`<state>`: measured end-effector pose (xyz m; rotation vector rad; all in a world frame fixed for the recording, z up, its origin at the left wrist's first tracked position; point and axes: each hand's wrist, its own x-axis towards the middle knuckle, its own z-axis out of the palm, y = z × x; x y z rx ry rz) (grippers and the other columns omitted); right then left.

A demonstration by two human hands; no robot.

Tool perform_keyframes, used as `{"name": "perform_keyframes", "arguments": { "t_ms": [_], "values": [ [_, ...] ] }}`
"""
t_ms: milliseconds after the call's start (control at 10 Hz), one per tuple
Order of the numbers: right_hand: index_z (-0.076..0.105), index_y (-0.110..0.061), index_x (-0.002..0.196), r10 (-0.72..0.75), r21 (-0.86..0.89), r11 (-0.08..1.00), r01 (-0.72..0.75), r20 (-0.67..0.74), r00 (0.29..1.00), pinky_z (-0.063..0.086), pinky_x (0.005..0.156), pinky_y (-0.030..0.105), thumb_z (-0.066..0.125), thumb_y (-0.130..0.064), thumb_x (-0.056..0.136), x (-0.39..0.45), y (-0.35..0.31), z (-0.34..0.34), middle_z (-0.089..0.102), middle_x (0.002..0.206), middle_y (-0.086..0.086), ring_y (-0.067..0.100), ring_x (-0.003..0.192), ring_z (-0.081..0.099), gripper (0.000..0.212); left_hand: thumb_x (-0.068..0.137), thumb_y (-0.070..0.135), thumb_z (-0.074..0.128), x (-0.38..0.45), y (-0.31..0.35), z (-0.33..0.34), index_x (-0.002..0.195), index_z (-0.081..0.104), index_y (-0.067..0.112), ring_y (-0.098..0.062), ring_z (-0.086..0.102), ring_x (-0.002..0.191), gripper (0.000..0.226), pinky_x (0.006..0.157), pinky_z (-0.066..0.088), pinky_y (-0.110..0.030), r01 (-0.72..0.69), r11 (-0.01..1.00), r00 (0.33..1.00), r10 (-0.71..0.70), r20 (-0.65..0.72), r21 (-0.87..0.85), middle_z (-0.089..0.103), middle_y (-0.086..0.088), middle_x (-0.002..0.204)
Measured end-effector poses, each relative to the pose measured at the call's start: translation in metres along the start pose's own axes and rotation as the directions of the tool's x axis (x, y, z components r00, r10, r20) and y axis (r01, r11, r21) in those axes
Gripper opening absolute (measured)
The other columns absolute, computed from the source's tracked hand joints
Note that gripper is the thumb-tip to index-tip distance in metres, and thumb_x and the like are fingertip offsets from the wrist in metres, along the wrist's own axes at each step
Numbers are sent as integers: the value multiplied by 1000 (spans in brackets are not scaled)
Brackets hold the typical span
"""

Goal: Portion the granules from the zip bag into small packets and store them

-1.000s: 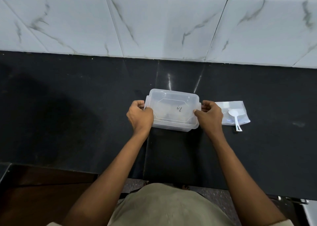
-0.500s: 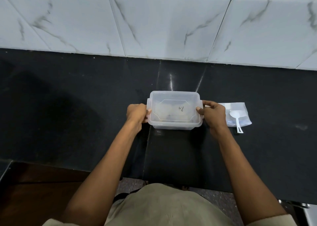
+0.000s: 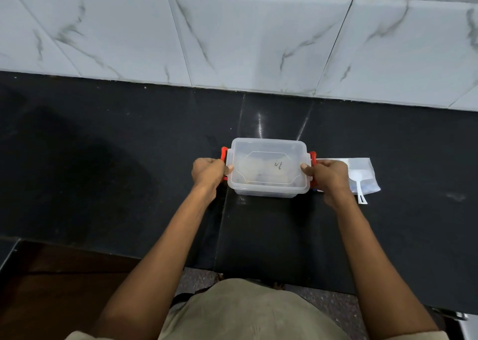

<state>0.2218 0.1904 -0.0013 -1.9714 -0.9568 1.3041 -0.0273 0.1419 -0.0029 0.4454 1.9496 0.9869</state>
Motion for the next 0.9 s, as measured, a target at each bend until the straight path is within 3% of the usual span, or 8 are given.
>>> {"name": "perform_keyframes", "arguments": {
  "t_ms": [100, 200, 300, 400, 600, 700, 800, 900],
  "values": [
    [77, -1, 102, -223, -250, 949, 193, -98, 970, 56, 66, 33, 79, -19, 87, -8, 4, 4, 73, 90, 10, 21, 79, 65, 23, 76, 0, 73, -8, -2, 8, 62, 69, 18, -21, 73, 74, 23, 69, 64, -37, -135, 981, 985, 148, -84, 137, 72, -1, 74],
    [76, 1, 81, -313, -385, 894, 232, -164, 936, 36, 50, 21, 76, -18, 83, -11, 5, 7, 72, 75, 13, 18, 60, 57, 20, 74, 1, 69, -13, -3, 13, 63, 70, 22, -16, 71, 67, 24, 61, 62, -34, -219, 935, 961, 257, -107, 280, 71, 2, 69],
    [69, 3, 69, -347, -481, 852, 206, -223, 911, 37, 48, 24, 71, -15, 77, -13, 5, 13, 62, 59, 11, 19, 50, 51, 21, 74, 1, 70, -18, -1, 17, 68, 72, 13, -14, 65, 62, 14, 55, 56, -28, -237, 886, 946, 304, -113, 398, 69, 0, 69],
    [68, -3, 70, -402, -583, 789, 195, -249, 881, 34, 52, 25, 69, -15, 82, -16, 2, 20, 56, 60, 3, 16, 51, 47, 17, 67, -2, 66, -24, -1, 24, 67, 67, 5, -20, 60, 57, 6, 52, 45, -26, -312, 792, 890, 436, -130, 525, 62, -5, 66],
    [67, -5, 79, -462, -620, 745, 248, -211, 861, 41, 64, 31, 68, -20, 89, -16, 9, 19, 64, 87, 10, 24, 68, 57, 18, 66, -2, 67, -28, -4, 22, 63, 61, 4, -24, 61, 61, 8, 60, 58, -38, -397, 716, 846, 528, -73, 574, 62, -7, 74],
    [60, -2, 128, -558, -694, 645, 319, -142, 818, 48, 81, 43, 59, -15, 95, -23, 19, 29, 56, 122, 17, 34, 106, 58, 36, 76, 5, 71, -29, -2, 18, 81, 66, 6, -19, 59, 72, 7, 65, 55, -35, -426, 676, 842, 540, -11, 602, 58, -2, 92],
    [41, -1, 150, -628, -745, 561, 360, -100, 771, 48, 94, 48, 61, -10, 91, -27, 23, 33, 50, 142, 20, 38, 124, 52, 62, 86, 19, 73, -27, 2, 18, 126, 59, 9, -23, 56, 110, 44, 87, 54, -38, -472, 634, 830, 554, 66, 612, 53, -6, 123],
    [39, -4, 153, -733, -725, 523, 448, -115, 670, 42, 104, 50, 57, -19, 98, -30, -8, 25, 41, 155, 20, 38, 137, 44, 60, 97, 22, 64, -29, 29, 16, 153, 35, 7, -25, 36, 144, 65, 116, 36, -39, -648, 560, 701, 703, 118, 516, 38, -9, 155]
  ]
}}
